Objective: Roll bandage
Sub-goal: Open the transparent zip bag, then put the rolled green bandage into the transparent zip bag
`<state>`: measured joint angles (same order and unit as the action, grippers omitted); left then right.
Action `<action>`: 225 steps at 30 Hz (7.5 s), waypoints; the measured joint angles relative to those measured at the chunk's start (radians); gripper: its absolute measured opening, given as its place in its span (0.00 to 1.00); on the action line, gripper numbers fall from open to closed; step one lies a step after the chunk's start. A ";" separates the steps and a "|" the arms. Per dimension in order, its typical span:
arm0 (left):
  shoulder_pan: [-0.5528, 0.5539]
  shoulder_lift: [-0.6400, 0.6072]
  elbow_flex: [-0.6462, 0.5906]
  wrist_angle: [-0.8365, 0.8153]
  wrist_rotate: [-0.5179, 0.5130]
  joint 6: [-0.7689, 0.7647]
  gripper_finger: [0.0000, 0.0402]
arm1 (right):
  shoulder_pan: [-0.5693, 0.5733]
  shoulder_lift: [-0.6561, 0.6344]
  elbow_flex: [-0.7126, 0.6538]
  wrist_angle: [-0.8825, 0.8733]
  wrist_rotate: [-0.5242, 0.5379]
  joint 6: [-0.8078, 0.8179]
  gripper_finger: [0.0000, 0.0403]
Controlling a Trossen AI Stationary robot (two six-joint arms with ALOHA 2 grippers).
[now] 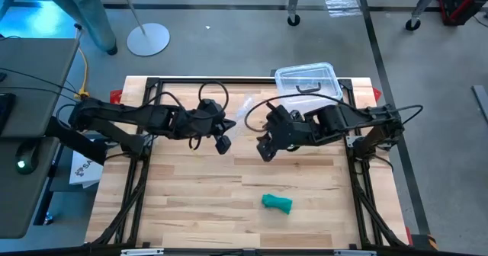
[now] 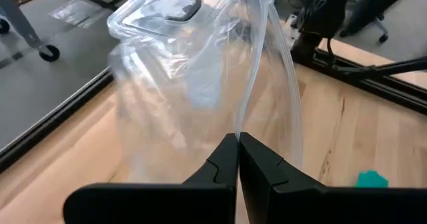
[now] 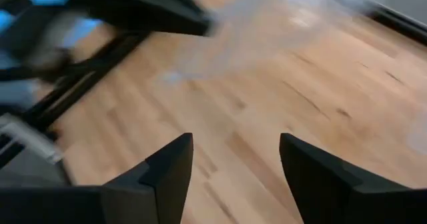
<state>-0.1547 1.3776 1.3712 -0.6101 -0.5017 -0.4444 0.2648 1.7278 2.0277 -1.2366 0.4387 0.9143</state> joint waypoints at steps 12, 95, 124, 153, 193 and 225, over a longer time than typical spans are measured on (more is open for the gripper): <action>-0.001 0.036 0.000 0.039 0.065 0.001 0.00 | 0.038 0.096 0.000 0.293 0.001 -0.434 0.33; -0.093 -0.107 0.018 0.047 0.110 0.039 0.00 | -0.020 0.038 0.000 0.320 -0.014 -0.459 0.71; -0.090 -0.104 0.018 -0.137 0.171 -0.068 0.00 | 0.380 0.025 -0.819 0.573 -0.376 0.025 0.71; -0.095 -0.064 0.018 -0.135 0.177 -0.096 0.00 | 0.248 -0.104 -0.763 0.778 -0.398 0.180 0.08; -0.129 0.047 0.018 0.193 0.241 0.083 0.00 | -0.067 -0.086 -0.278 0.358 -0.569 0.322 0.08; -0.069 -0.005 0.018 0.240 0.480 -0.086 0.00 | -0.064 -0.051 -0.277 0.508 -0.182 0.097 0.26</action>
<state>-0.2233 1.3722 1.3895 -0.3705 -0.0220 -0.5301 0.2006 1.6766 1.7508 -0.7283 0.2569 1.0109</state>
